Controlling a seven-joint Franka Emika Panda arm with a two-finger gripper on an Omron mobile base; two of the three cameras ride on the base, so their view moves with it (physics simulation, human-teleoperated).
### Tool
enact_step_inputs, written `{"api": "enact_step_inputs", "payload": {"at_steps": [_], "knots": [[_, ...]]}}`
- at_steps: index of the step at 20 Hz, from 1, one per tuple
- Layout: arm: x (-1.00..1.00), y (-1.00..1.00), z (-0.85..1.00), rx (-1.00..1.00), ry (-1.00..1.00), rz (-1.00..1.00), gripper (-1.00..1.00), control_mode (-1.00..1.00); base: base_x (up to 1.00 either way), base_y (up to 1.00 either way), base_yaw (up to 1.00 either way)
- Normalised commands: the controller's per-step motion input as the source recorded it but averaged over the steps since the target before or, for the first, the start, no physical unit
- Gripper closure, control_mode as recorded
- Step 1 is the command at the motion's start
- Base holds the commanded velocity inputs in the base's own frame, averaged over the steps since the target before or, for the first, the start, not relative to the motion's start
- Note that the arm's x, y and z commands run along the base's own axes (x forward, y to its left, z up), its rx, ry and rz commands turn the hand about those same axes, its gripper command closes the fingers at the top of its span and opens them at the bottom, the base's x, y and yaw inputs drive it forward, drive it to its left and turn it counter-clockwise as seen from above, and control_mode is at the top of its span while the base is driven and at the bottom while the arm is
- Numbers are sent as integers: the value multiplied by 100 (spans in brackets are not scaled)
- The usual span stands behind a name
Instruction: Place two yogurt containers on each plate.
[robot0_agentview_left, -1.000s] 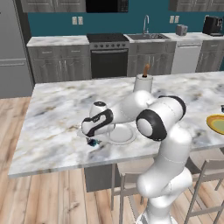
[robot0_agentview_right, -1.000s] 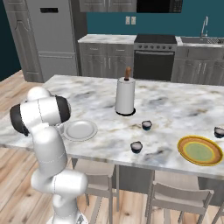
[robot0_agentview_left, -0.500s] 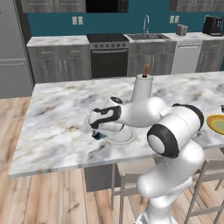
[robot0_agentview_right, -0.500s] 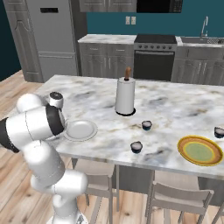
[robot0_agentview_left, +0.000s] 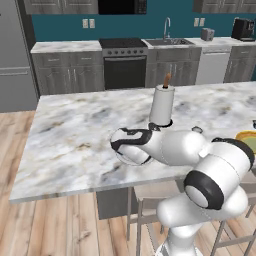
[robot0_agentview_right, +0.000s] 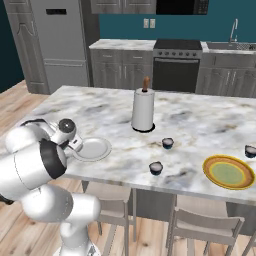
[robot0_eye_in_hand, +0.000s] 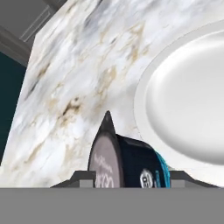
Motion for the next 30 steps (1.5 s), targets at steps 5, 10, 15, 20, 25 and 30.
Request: {"api": "enact_step_inputs", "payload": {"at_steps": [5,10,15,20,25,30], "knots": [[32,-36,41,1,10,-3,100,-100,0,0,0],[50,-54,7,4,19,0,100,-100,0,0,0],[35,-36,-4,0,2,0,100,-100,0,0,0],[19,-16,-23,0,-1,1,100,-100,0,0,0],[4,0,-30,0,0,2,100,-100,0,0,0],[10,0,-44,0,0,3,100,-100,0,0,0]]}}
